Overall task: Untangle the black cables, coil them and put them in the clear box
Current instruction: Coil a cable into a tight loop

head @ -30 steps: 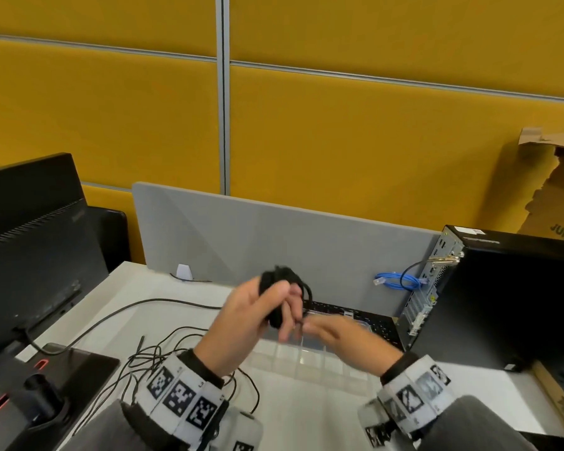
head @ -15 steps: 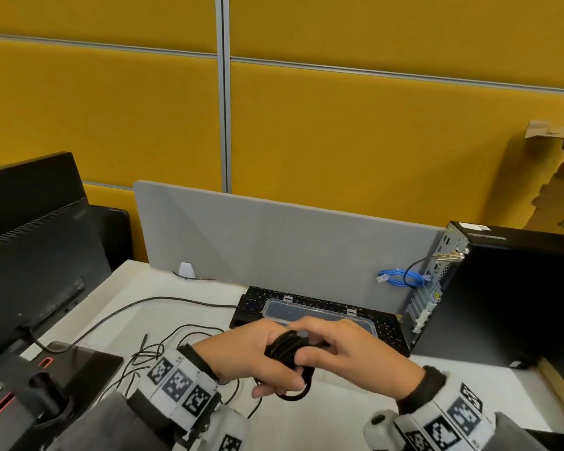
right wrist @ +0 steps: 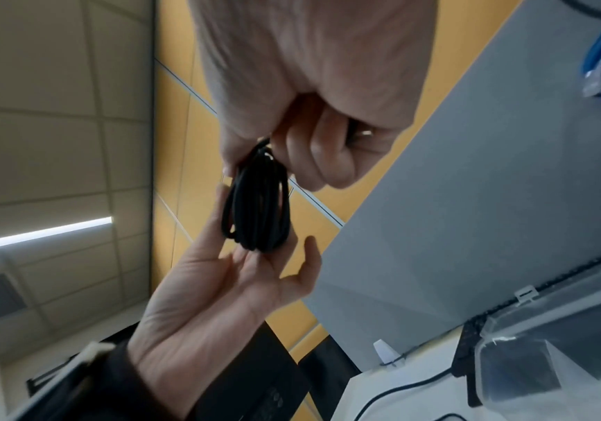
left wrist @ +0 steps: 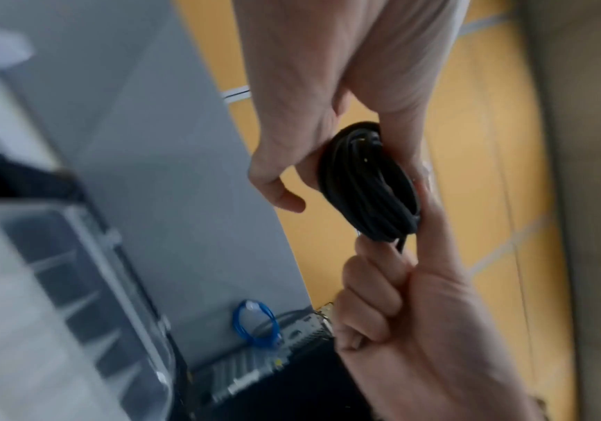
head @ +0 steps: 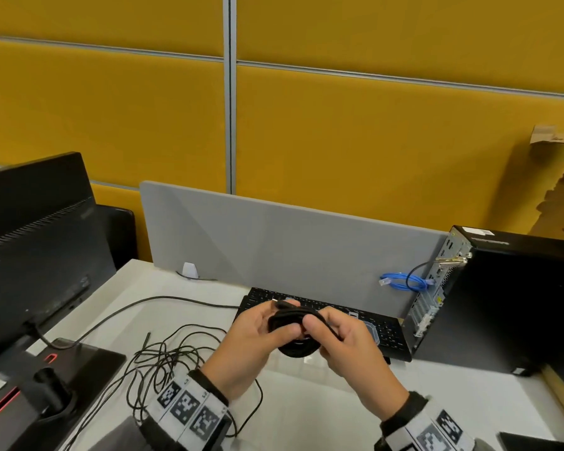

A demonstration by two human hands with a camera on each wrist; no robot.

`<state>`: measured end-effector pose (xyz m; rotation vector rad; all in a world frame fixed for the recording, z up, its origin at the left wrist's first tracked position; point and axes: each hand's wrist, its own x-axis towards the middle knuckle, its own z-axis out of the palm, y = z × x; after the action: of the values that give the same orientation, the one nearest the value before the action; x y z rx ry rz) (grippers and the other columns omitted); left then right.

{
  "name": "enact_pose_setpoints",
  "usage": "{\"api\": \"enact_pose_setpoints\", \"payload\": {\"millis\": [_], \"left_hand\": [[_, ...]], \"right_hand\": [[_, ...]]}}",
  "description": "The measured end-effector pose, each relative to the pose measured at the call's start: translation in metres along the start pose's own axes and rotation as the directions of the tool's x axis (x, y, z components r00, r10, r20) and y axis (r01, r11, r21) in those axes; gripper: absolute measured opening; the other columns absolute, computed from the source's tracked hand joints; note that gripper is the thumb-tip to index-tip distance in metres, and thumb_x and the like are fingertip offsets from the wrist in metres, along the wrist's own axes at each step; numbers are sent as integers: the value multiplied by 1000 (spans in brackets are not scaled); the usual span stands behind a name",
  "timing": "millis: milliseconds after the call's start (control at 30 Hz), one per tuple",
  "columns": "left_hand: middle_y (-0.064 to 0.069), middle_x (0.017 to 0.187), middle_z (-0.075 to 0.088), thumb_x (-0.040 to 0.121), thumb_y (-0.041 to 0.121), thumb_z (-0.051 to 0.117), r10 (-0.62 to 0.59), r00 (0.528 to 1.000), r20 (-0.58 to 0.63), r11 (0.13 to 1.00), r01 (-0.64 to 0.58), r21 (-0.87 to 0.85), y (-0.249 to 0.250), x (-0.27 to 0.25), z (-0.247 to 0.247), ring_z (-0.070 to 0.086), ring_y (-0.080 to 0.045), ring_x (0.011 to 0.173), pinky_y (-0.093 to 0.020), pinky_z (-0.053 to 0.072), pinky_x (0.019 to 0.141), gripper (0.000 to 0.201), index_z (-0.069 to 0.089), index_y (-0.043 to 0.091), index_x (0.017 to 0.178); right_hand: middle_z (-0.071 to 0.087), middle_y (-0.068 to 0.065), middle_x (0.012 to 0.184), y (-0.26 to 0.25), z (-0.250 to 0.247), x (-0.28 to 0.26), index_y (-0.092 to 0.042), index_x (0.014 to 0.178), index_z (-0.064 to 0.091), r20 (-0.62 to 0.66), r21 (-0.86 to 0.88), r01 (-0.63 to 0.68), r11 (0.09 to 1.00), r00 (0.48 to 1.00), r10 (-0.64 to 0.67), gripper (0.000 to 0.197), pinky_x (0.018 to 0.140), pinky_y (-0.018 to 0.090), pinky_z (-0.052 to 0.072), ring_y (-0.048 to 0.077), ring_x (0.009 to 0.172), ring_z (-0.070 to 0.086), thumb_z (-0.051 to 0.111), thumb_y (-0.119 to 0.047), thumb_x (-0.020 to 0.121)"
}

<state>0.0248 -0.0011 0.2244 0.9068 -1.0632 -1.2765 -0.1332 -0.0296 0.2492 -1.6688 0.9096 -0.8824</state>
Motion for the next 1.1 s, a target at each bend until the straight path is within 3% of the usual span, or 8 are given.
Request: {"api": "enact_pose_setpoints", "payload": {"millis": [67,200,267,333,400,567,900,1100], "left_hand": [[-2,75,63,77,15,61,-26,1000,10,986,27,-165,-5,0,2,58,-10,71,-22,49,77,38,58,1,112],[2,85,68,81,29,60,85,996,-26,986,-80,147,2,8,-2,61,-8,81,-20,47,79,35,62,10,110],[0,94,69,88,24,57,107,994,-13,968,-101,229,10,11,-6,63,-5,88,-17,46,78,25,61,11,109],[8,79,63,93,23,50,115,993,17,968,-116,221,17,12,-5,57,0,72,-14,43,71,24,59,8,110],[15,66,54,89,29,46,133,990,50,975,-140,172,22,13,-1,47,1,61,-15,39,68,33,58,5,109],[6,92,70,88,34,45,175,984,19,977,-176,119,31,19,13,62,-9,91,-28,46,89,36,57,11,113],[9,63,56,88,31,43,77,993,-93,991,-86,-103,18,20,22,53,-7,70,-24,45,79,32,58,6,100],[-9,102,71,97,26,40,21,973,-228,998,-7,64,9,25,18,64,-22,102,-35,48,92,27,63,13,103]], "right_hand": [[42,-3,57,-4,0,1,1,84,56,39,29,-52,998,998,51,42,42,12,25,3,43,30,57,-41,80],[38,-8,57,-7,-10,6,-8,97,54,137,-188,0,982,990,27,25,48,15,28,4,46,33,44,-30,96],[47,-12,67,-3,-22,12,-20,94,56,127,-563,211,799,978,-168,25,60,19,32,3,60,42,38,-37,96],[48,-12,80,-1,-31,20,-28,88,60,98,-858,275,433,917,-388,23,67,28,30,7,76,39,40,-39,92],[47,-7,87,-5,-33,30,-29,88,64,-10,-901,203,384,875,-485,15,67,30,25,11,83,34,49,-33,89],[63,14,89,-15,-25,49,-22,89,68,-168,-141,195,971,961,-218,22,70,19,49,10,75,61,49,-15,95],[69,15,91,-13,-4,38,-2,111,63,123,605,-273,748,960,251,34,88,38,51,22,81,66,62,-12,78],[66,21,103,-1,-4,33,-6,118,48,21,554,-234,799,963,267,26,94,44,47,28,91,63,50,-14,95]]}}
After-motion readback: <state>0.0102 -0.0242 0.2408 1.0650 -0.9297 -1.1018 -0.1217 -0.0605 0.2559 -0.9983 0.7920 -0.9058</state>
